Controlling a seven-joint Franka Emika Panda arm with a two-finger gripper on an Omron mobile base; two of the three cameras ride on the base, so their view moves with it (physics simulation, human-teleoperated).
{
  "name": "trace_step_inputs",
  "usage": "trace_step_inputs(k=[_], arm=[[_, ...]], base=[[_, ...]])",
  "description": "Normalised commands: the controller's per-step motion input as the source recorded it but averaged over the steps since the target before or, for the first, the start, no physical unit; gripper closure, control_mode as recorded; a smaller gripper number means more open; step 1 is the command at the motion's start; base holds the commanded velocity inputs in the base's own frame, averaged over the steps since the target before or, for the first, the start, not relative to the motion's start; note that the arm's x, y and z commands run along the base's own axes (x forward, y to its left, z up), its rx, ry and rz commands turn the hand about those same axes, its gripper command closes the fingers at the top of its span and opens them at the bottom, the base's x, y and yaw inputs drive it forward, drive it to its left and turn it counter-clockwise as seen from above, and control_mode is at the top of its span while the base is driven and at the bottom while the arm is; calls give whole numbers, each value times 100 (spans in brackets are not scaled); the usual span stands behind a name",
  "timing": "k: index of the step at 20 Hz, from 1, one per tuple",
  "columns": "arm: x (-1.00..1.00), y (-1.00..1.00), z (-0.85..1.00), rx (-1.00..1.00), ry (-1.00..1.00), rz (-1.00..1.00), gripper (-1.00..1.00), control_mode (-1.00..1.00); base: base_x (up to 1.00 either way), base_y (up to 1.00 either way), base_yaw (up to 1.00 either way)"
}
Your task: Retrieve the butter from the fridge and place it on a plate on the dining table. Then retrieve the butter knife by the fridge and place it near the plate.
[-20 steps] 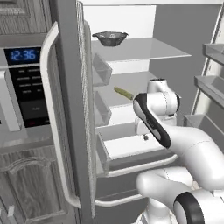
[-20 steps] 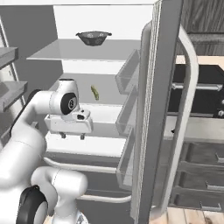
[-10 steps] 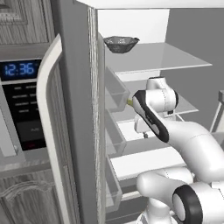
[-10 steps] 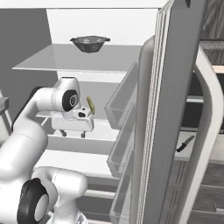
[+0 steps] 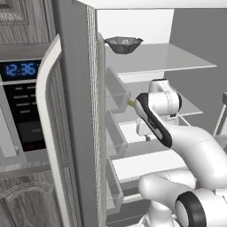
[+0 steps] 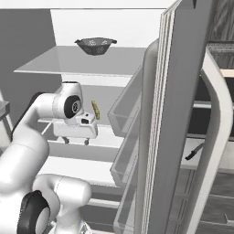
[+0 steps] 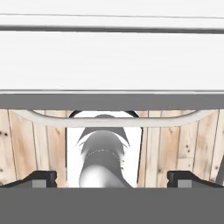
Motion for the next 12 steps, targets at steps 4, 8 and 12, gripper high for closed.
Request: trace_step_inputs(k=[4, 8, 12], arm=[[7, -1, 0, 0, -1, 3, -100, -100], [0, 0, 0, 0, -12, 1, -100, -100], [0, 0, 2, 2, -21, 2, -100, -100]], base=[[0, 0, 0], [0, 0, 0], [0, 0, 0]])
